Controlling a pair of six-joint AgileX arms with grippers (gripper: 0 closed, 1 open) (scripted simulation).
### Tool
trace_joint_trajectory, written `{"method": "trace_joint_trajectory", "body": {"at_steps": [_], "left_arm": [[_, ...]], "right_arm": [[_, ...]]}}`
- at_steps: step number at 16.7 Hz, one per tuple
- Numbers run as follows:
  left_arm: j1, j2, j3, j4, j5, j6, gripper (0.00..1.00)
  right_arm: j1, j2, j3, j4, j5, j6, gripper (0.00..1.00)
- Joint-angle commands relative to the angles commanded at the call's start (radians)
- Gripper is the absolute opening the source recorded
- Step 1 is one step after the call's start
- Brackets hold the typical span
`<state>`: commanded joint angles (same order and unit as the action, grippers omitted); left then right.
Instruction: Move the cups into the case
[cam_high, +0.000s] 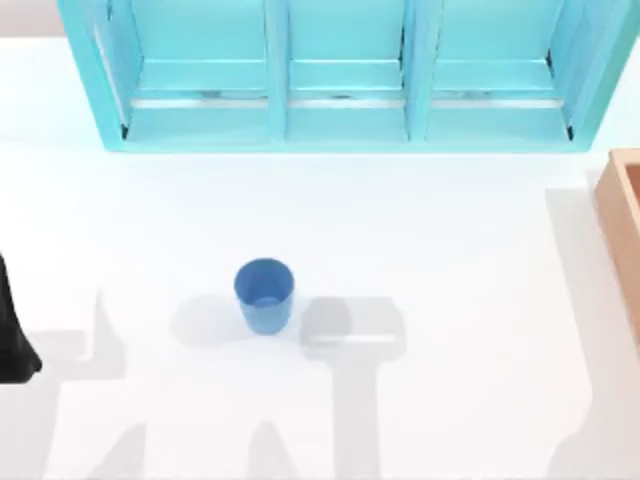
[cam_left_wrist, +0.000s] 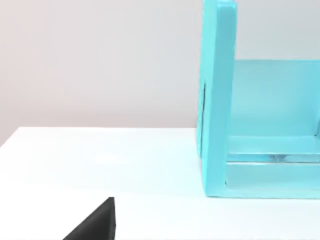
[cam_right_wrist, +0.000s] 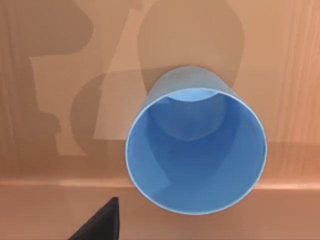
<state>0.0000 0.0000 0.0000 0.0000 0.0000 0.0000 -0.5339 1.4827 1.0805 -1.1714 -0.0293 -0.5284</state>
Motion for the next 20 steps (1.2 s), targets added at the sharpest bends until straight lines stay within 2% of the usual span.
{"method": "trace_joint_trajectory", "body": {"at_steps": [7,14,17,20], "left_arm": [[0.000,0.000,0.000,0.000,0.000,0.000,1.00],[0.000,0.000,0.000,0.000,0.000,0.000,1.00],[0.000,0.000,0.000,0.000,0.000,0.000,1.00],[0.000,0.000,0.000,0.000,0.000,0.000,1.00]], "right_arm": [[-0.008,-0.001,0.320,-0.321,0.001,-0.002,1.00],[-0.004,0.000,0.356,-0.356,0.000,-0.002,1.00],[0.061,0.056,0.415,-0.357,0.017,0.061,1.00],[0.220,0.179,0.546,-0.357,0.053,0.217,1.00]]}}
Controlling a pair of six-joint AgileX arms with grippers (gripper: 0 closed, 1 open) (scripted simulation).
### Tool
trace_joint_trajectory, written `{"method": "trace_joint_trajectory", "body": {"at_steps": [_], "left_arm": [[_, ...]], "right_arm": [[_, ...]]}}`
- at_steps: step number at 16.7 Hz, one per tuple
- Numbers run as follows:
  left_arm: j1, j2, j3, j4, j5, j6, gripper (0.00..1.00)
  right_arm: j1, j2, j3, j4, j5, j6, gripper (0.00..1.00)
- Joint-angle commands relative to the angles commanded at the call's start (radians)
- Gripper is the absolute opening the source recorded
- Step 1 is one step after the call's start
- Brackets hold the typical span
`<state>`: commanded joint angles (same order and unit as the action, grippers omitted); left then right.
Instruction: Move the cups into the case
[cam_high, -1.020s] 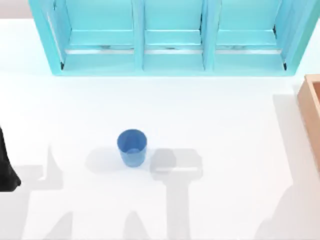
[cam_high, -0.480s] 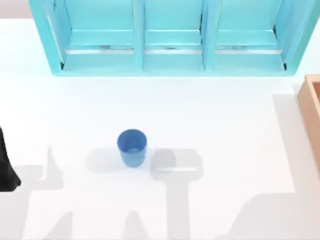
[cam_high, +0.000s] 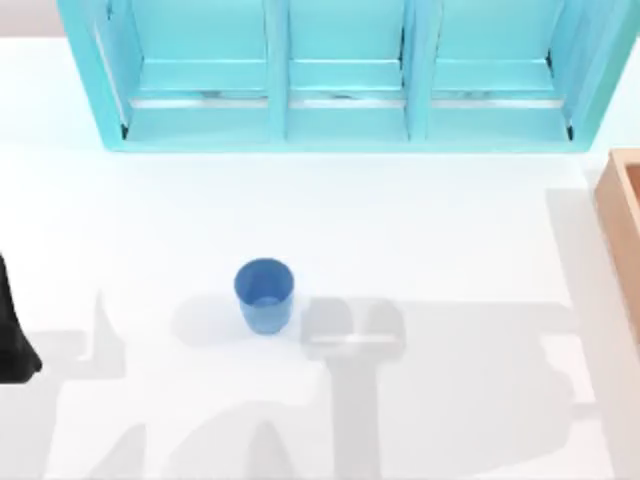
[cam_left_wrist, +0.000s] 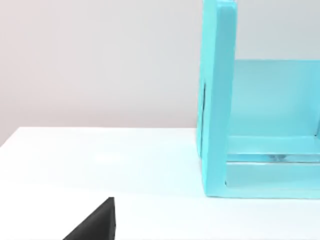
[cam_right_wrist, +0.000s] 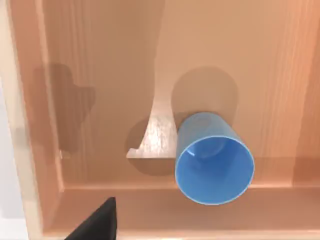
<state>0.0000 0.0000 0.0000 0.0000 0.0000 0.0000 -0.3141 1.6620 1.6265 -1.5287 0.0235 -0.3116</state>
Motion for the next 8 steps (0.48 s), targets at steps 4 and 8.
{"method": "trace_joint_trajectory", "body": {"at_steps": [4,8], "left_arm": [[0.000,0.000,0.000,0.000,0.000,0.000,1.00],[0.000,0.000,0.000,0.000,0.000,0.000,1.00]], "right_arm": [[0.357,0.226,0.239,0.009,0.065,0.344,1.00],[0.792,0.465,0.490,0.035,0.134,0.756,1.00]]}}
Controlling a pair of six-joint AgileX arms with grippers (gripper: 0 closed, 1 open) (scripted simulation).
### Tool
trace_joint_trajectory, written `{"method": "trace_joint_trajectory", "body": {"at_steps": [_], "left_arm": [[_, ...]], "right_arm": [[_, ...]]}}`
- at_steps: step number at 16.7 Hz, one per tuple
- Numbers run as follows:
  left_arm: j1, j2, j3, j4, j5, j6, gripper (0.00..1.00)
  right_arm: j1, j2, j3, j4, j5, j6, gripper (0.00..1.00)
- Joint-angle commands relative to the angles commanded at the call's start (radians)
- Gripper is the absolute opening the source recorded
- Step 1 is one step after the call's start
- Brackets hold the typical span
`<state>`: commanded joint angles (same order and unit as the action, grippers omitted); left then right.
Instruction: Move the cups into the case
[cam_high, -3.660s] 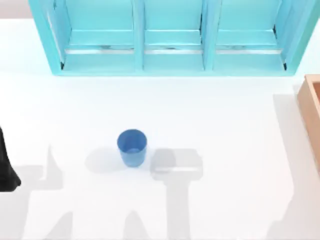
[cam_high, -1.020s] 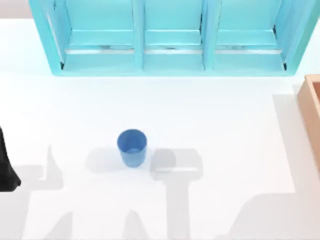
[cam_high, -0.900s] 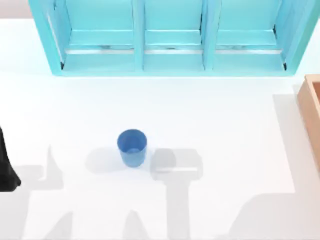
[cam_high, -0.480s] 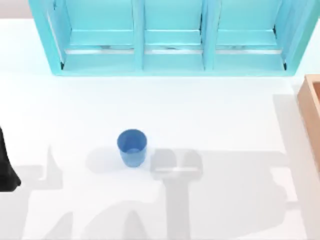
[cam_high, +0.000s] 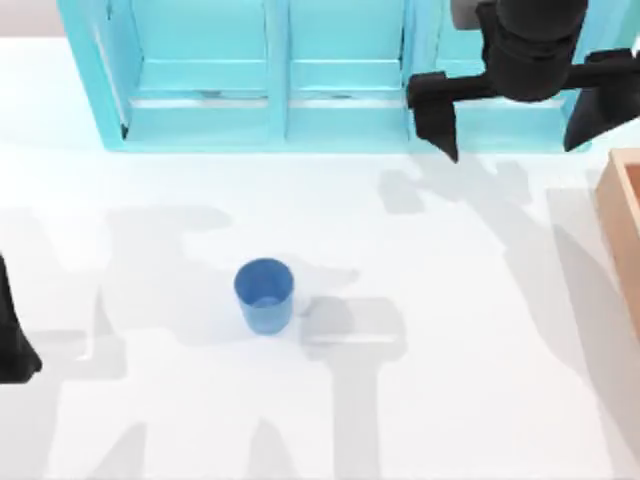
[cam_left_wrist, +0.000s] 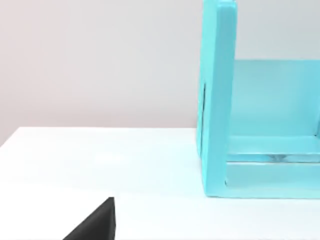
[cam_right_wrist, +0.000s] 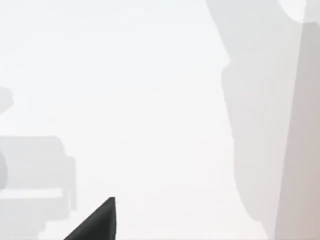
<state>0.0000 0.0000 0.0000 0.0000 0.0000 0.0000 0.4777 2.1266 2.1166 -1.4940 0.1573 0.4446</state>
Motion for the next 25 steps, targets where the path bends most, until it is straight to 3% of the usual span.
{"method": "trace_joint_trajectory", "body": {"at_steps": [4,8,17,25], "left_arm": [[0.000,0.000,0.000,0.000,0.000,0.000,1.00],[0.000,0.000,0.000,0.000,0.000,0.000,1.00],[0.000,0.000,0.000,0.000,0.000,0.000,1.00],[0.000,0.000,0.000,0.000,0.000,0.000,1.00]], "right_arm": [[0.327,0.200,0.209,0.038,0.058,0.328,1.00],[0.490,0.327,0.341,0.071,0.094,0.514,1.00],[0.509,0.356,0.353,0.095,0.101,0.546,1.00],[0.470,0.408,0.119,0.399,0.096,0.506,1.00]]}}
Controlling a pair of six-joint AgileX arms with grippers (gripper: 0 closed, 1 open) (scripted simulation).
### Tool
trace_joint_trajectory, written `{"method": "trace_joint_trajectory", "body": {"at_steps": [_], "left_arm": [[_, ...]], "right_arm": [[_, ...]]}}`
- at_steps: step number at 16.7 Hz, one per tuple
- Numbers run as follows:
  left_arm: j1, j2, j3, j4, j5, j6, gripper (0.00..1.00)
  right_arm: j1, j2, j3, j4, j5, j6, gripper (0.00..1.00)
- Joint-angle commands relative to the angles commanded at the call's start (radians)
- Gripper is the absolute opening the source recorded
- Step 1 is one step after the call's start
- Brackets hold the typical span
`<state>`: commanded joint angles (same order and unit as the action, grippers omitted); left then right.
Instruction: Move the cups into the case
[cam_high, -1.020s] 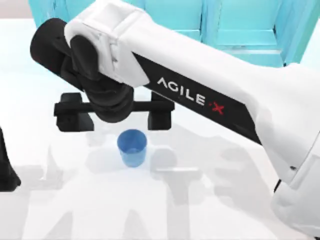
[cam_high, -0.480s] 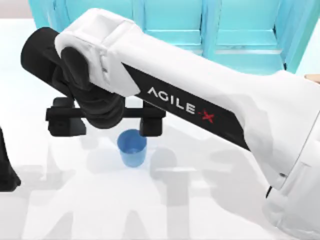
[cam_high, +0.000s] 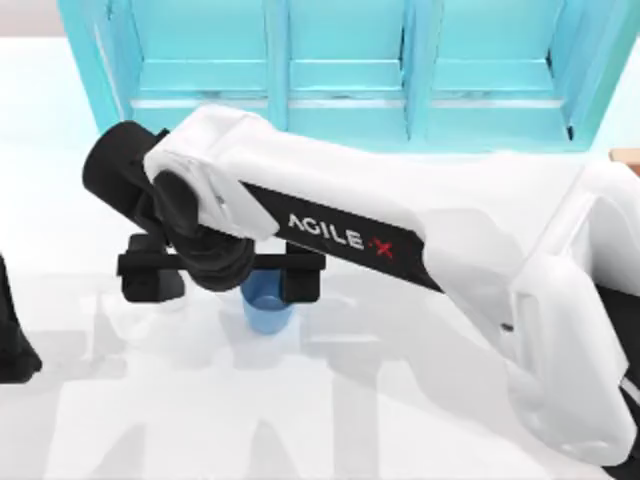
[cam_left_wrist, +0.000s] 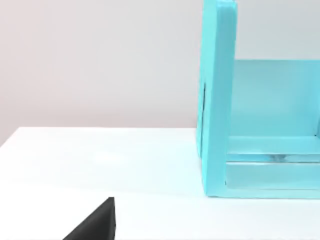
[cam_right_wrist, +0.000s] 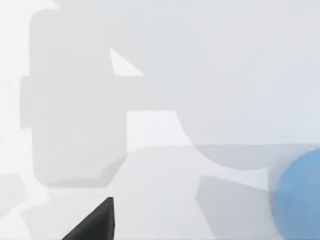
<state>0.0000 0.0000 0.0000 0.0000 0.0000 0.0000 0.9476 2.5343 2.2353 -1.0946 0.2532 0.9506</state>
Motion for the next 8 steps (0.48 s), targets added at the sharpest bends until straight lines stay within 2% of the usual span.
{"method": "trace_joint_trajectory", "body": {"at_steps": [5,8], "left_arm": [[0.000,0.000,0.000,0.000,0.000,0.000,1.00],[0.000,0.000,0.000,0.000,0.000,0.000,1.00]], "right_arm": [[-0.004,0.006,-0.022,0.025,0.000,-0.003,1.00],[-0.004,0.006,-0.022,0.025,0.000,-0.003,0.77]]}}
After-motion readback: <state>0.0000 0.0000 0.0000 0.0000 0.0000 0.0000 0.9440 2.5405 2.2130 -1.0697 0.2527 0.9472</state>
